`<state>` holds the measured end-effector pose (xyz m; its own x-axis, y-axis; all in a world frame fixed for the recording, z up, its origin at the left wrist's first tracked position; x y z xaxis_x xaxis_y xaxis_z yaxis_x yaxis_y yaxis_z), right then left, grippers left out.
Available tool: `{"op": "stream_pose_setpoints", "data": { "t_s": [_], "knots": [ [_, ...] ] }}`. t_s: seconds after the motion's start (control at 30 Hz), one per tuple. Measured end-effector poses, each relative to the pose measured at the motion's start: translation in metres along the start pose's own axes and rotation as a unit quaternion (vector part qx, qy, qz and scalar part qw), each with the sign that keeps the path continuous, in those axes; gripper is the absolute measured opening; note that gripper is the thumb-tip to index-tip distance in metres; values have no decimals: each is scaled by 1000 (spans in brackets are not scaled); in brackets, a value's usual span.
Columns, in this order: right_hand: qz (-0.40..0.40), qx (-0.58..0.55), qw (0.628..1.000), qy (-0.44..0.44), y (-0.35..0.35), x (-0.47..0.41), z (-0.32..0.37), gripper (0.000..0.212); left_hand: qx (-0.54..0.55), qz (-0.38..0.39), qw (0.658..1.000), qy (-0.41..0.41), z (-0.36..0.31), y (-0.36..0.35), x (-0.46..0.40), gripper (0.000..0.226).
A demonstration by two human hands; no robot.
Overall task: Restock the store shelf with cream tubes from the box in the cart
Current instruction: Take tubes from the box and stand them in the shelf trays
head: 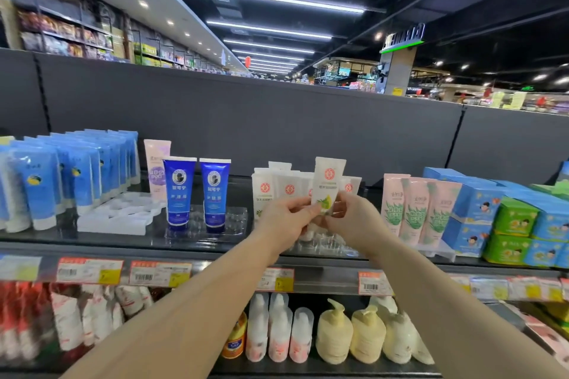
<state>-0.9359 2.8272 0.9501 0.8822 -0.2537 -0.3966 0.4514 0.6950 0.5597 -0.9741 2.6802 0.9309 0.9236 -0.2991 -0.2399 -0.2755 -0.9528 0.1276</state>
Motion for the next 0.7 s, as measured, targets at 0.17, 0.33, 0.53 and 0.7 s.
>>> {"op": "stream_pose_setpoints", "data": {
  "t_s": [0.17, 0.33, 0.53, 0.7],
  "knots": [
    [-102, -2, 994, -44, 5, -14, -17, 26, -291, 19, 951, -103, 16, 22, 3, 20],
    [-61, 64, 993, -77, -14, -21, -42, 33, -388, 44, 914, -105, 31, 32, 11, 30],
    [-9, 156, 985, -71, -16, -22, -49, 36, -407, 49, 907, -103, 30, 34, 14, 39],
    [-21, 144, 987, -68, -19, -21, -54, 37, -411, 53, 906, -92, 30, 34, 13, 42]
  ]
}}
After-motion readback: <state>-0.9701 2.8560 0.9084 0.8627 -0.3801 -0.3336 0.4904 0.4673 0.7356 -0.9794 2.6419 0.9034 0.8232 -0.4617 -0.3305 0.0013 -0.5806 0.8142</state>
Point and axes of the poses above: each hand's wrist, its own x-axis away from the middle knuckle, its own y-axis out of the back of the hand, z = x × y, the point moved 3 cm from there along -x, towards the middle knuckle, and after that the axes turned 7 degrees about -z, right-handed, at the moved point
